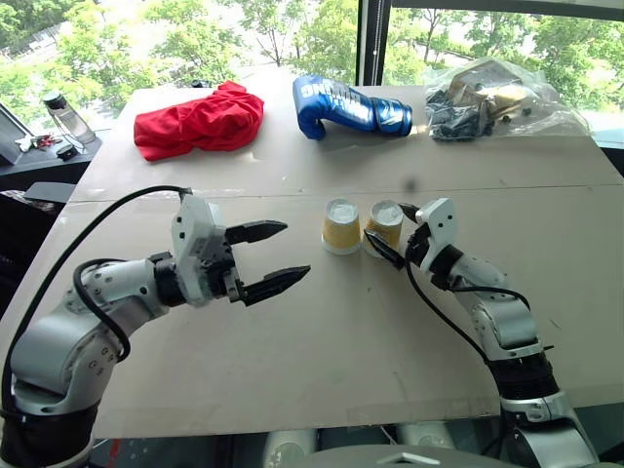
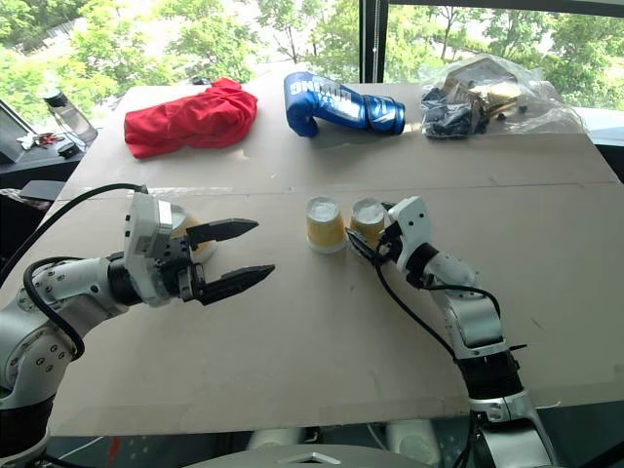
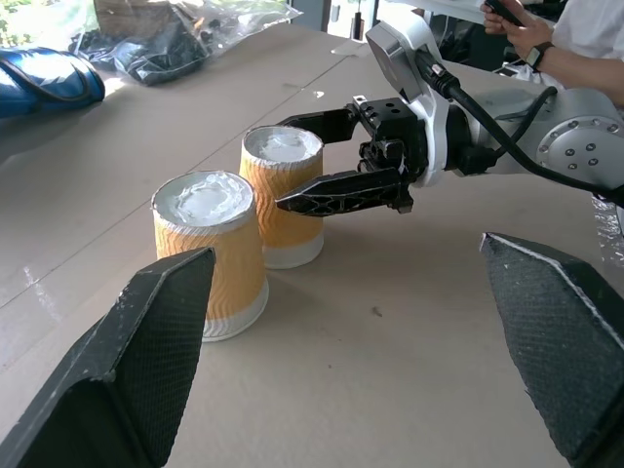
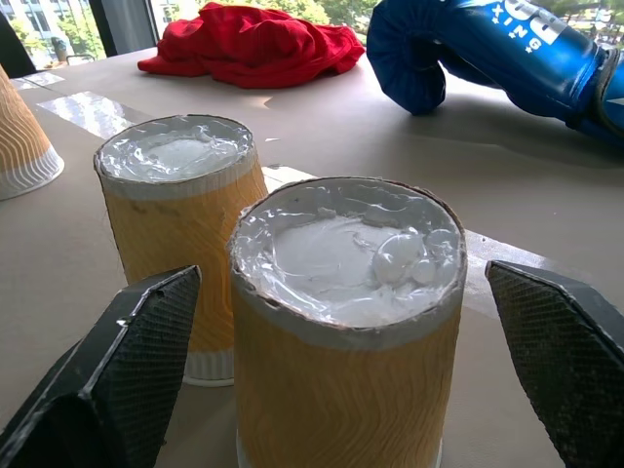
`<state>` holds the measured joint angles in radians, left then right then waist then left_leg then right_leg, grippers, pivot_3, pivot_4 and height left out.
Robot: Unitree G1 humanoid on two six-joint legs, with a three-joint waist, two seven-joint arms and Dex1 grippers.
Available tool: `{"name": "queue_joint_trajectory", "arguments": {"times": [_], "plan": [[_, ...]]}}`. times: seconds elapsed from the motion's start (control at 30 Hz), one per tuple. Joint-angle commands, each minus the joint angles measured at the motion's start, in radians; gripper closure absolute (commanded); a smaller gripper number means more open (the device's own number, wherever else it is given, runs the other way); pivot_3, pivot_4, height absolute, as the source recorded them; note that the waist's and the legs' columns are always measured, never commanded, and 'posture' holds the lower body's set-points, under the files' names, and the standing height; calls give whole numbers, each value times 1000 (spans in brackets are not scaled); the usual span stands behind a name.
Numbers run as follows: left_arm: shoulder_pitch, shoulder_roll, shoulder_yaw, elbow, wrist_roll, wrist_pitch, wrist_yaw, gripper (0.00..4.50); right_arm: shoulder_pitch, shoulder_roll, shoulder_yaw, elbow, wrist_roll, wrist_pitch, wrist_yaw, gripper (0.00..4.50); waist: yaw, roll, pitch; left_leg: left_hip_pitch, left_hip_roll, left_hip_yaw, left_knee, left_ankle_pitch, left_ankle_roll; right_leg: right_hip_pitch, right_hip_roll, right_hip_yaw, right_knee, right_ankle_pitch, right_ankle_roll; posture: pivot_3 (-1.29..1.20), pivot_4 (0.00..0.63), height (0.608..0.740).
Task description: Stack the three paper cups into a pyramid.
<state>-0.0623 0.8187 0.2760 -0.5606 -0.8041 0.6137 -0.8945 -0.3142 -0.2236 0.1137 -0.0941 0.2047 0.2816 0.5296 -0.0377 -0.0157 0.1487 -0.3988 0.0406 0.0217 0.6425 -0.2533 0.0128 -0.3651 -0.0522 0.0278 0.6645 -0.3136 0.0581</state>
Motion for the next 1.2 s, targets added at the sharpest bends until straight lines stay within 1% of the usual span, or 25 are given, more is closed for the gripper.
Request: {"name": "queue_joint_trajectory", "arguments": {"times": [0.03, 0.17, 0.27, 0.37, 0.43, 0.47, 0.5, 0.53, 0.57, 0.6, 0.63, 0.73, 0.87, 0.93, 1.03, 1.1, 1.2], "plan": [[6, 9, 21, -19, 6, -28, -12, 0, -12, -6, -19, -21, 16, -7, 4, 70, 0, 0, 0, 0, 0, 0, 0, 0, 0, 0, 0, 0, 0, 0, 0, 0, 150, 740], [17, 3, 30, -19, 5, -36, -11, 0, 9, -16, -38, -48, 38, -15, 18, 70, 0, 0, 0, 0, 0, 0, 0, 0, 0, 0, 0, 0, 0, 0, 0, 0, 150, 740], [55, -37, 57, -31, -5, -57, 18, 0, 51, -57, -75, -100, 85, -24, 70, 70, 1, 0, 0, 0, 0, 0, 0, 0, 0, 0, 0, 0, 0, 0, 0, 0, 150, 740], [157, -62, 36, -91, 115, -95, 97, 0, 93, -139, -116, -168, 142, 3, 136, 70, 2, 0, 0, -1, 0, 0, 0, -1, 1, 0, -1, 0, -1, 0, 0, 0, 150, 740], [200, -132, 33, -127, 143, -92, 209, 0, 109, -191, -157, -201, 192, 4, 185, 70, 2, 0, 0, -1, 0, 0, 0, -1, 2, 0, -2, 0, -1, 0, 0, 0, 150, 740], [224, -225, 40, -142, 144, -151, 266, 0, 118, -217, -183, -212, 226, -1, 220, 70, 3, 1, 0, -1, 0, 0, 0, -1, 2, 0, -2, 0, -1, 0, 0, 0, 150, 740], [252, -294, 35, -159, 180, -214, 305, 0, 128, -240, -205, -219, 253, -2, 247, 70, 4, 1, 0, 0, 0, 0, 0, -1, 2, 1, -2, 0, -1, 0, 0, 0, 150, 740], [280, -347, 21, -175, 218, -273, 323, 0, 139, -261, -223, -223, 276, 3, 269, 70, 5, -1, 0, 0, 0, 0, 0, -1, 2, 2, -2, 0, -1, 0, 0, 0, 150, 740], [299, -380, 10, -185, 249, -311, 331, 0, 146, -274, -233, -224, 291, 7, 282, 70, 5, -2, -1, 0, 0, -1, 1, -1, 2, 2, -2, 0, -1, 0, 0, 0, 150, 740], [320, -424, -9, -197, 275, -336, 357, 0, 161, -292, -244, -225, 316, 7, 316, 70, 6, -2, -1, 0, 0, -1, 1, -1, 2, 3, -2, 1, -2, 0, 0, 0, 150, 740], [349, -469, -34, -195, 337, -375, 404, 0, 187, -317, -259, -232, 357, 5, 378, 70, 8, -2, -1, 0, 0, -2, 1, -1, 2, 4, -2, 1, -2, 0, 0, 0, 150, 740], [393, -549, -66, -178, 450, -456, 488, 0, 232, -358, -280, -248, 418, -11, 476, 70, 19, -1, -1, 2, 0, -3, 1, -1, 2, 6, -2, 1, -2, 0, 0, 0, 150, 740], [389, -651, -2, -106, 568, -519, 664, 0, 291, -383, -292, -301, 489, -36, 577, 70, 24, -1, -1, 1, -1, -2, 3, -1, 3, 6, -1, 2, -2, 0, 0, 0, 150, 740], [356, -653, 19, -65, 581, -518, 690, 0, 306, -377, -290, -326, 515, -44, 596, 70, 26, -1, -1, 2, -1, -3, 4, -1, 3, 7, 0, 1, -1, 0, 0, 0, 150, 740], [298, -632, 31, -9, 589, -510, 702, 0, 312, -362, -290, -345, 537, -52, 590, 70, 27, -2, -1, 1, -1, -4, 6, -1, 3, 8, 0, -2, -1, 0, 0, 0, 150, 740], [252, -633, 41, 29, 603, -494, 738, 0, 315, -356, -288, -359, 549, -48, 580, 70, 28, -2, -1, 1, -1, -4, 7, -1, 3, 8, 0, -3, -1, 0, 0, 0, 150, 740], [213, -635, 23, 71, 629, -494, 761, 0, 314, -346, -283, -375, 543, -53, 559, 70, 29, -2, -2, 1, -1, -4, 7, -1, 3, 8, 0, -3, -1, 0, 0, 0, 150, 740]]}}
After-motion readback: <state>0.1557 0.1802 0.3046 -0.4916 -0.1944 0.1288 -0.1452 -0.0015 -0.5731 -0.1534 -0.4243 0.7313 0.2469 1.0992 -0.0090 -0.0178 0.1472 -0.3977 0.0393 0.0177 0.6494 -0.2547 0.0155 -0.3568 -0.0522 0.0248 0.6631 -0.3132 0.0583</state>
